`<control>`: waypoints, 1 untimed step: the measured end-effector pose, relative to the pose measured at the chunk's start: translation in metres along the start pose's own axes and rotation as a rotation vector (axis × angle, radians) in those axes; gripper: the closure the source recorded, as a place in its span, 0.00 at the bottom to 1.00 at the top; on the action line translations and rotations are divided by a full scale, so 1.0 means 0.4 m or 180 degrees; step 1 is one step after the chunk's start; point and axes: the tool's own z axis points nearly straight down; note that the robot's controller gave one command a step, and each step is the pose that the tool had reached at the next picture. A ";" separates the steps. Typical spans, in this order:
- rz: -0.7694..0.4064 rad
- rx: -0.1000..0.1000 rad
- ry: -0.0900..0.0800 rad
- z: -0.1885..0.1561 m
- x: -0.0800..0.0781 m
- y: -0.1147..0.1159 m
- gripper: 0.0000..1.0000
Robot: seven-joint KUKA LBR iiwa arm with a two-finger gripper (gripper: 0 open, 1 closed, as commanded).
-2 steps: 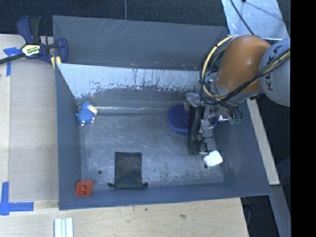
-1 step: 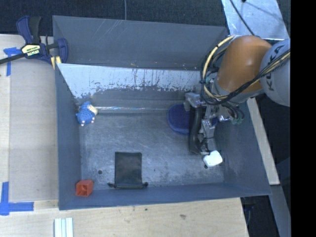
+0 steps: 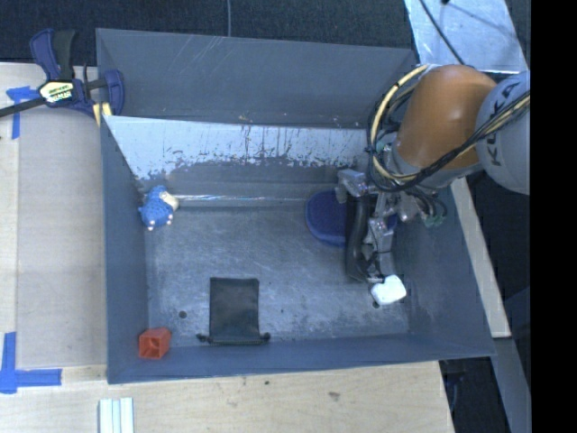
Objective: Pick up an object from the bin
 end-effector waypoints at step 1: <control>-0.1212 -0.0018 0.0047 0.022 0.014 0.001 0.00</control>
Offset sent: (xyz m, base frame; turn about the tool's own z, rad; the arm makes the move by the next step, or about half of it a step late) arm -0.0101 0.0016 -0.0248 -0.5441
